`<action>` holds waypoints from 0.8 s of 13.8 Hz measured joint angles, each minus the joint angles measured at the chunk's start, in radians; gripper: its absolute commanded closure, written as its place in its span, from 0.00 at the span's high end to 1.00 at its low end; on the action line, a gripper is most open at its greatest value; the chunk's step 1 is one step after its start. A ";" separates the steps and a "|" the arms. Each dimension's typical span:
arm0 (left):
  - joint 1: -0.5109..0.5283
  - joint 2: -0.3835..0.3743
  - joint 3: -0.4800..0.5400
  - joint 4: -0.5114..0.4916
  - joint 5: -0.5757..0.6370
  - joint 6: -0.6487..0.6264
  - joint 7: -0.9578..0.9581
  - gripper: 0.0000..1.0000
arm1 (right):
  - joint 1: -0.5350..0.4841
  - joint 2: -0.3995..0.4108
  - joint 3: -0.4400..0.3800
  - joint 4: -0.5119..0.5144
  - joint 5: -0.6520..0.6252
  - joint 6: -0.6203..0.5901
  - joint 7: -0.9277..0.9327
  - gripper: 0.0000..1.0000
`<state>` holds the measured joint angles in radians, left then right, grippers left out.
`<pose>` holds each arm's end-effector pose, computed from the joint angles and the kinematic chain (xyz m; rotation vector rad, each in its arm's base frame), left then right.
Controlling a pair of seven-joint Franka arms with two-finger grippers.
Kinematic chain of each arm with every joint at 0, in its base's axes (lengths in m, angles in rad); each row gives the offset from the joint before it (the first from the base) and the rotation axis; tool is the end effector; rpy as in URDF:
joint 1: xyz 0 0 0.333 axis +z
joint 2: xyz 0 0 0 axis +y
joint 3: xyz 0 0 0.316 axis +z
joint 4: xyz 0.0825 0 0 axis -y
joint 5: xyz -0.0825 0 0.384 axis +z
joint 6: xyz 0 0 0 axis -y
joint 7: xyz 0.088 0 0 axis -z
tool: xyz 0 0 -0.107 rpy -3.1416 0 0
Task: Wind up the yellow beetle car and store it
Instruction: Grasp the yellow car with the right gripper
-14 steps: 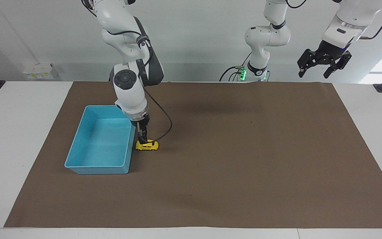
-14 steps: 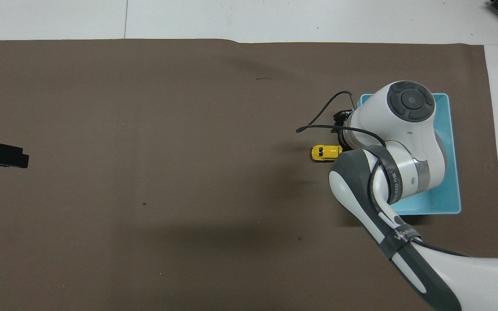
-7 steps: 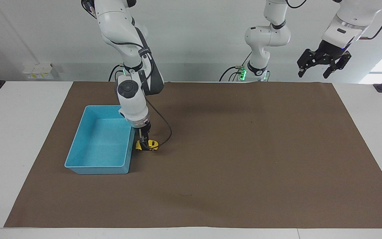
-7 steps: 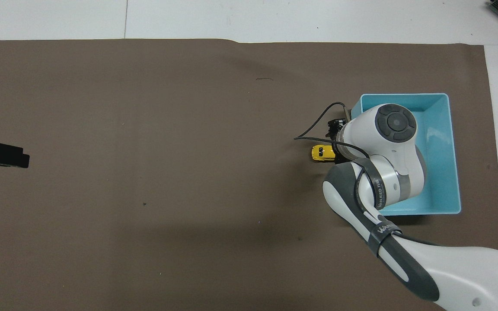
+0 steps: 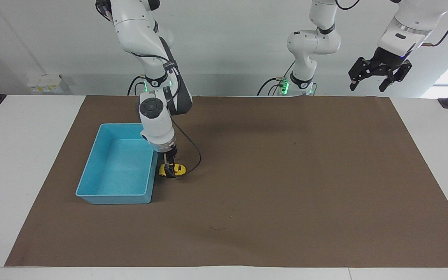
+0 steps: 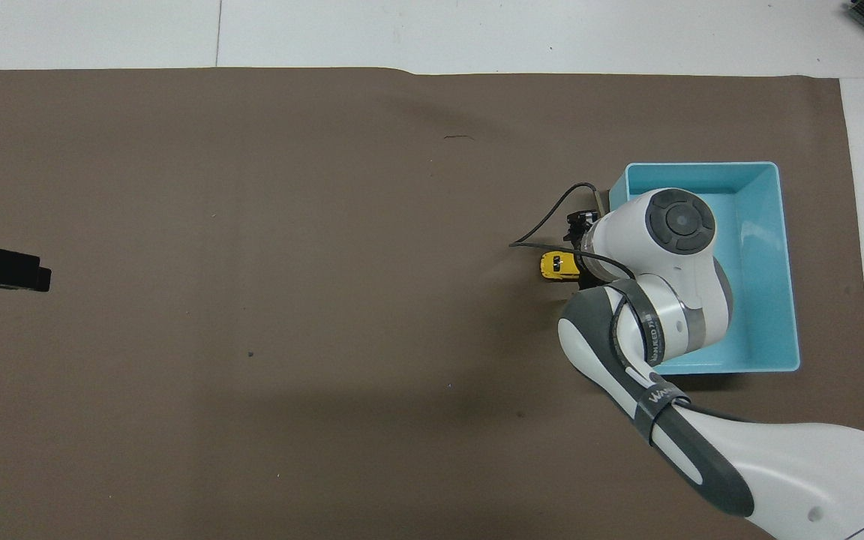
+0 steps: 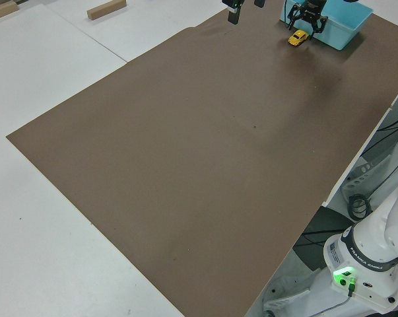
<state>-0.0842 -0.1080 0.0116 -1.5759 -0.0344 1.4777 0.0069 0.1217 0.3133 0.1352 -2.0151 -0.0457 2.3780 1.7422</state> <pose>0.5089 -0.0406 0.6715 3.1031 -0.1287 0.0134 0.5858 0.1506 0.3034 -2.3034 2.0628 -0.0327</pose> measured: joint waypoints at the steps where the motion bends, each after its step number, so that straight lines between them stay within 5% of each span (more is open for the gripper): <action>1: 0.000 0.000 0.000 0.000 0.000 0.000 0.000 1.00 | -0.002 0.002 0.000 -0.004 0.000 0.003 0.000 1.00; 4: 0.000 0.000 -0.003 0.000 -0.001 0.000 0.000 1.00 | -0.008 0.004 0.000 -0.014 0.000 0.004 0.000 1.00; 5: 0.000 0.000 -0.006 0.000 -0.002 -0.001 0.000 1.00 | -0.009 0.004 0.000 -0.017 0.000 0.006 0.000 0.82; 6: 0.000 0.000 -0.007 0.000 -0.002 -0.001 0.000 1.00 | -0.009 0.004 0.000 -0.019 0.000 0.010 0.000 0.56; 7: 0.000 0.000 -0.004 0.000 -0.002 -0.002 0.000 1.00 | -0.009 0.004 0.000 -0.021 0.000 0.014 0.000 0.20; 8: 0.000 0.000 0.002 0.000 -0.002 -0.002 0.000 1.00 | -0.009 0.004 0.000 -0.023 0.000 0.015 0.000 0.00; 11: 0.000 0.000 0.013 0.000 -0.002 -0.003 0.000 1.00 | -0.006 0.003 0.002 -0.023 0.000 0.020 0.001 0.00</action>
<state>-0.0839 -0.1081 0.0243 -1.5759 -0.0362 1.4748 0.0068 0.1156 0.3161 0.1369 -2.0383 -0.0459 2.3979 1.7432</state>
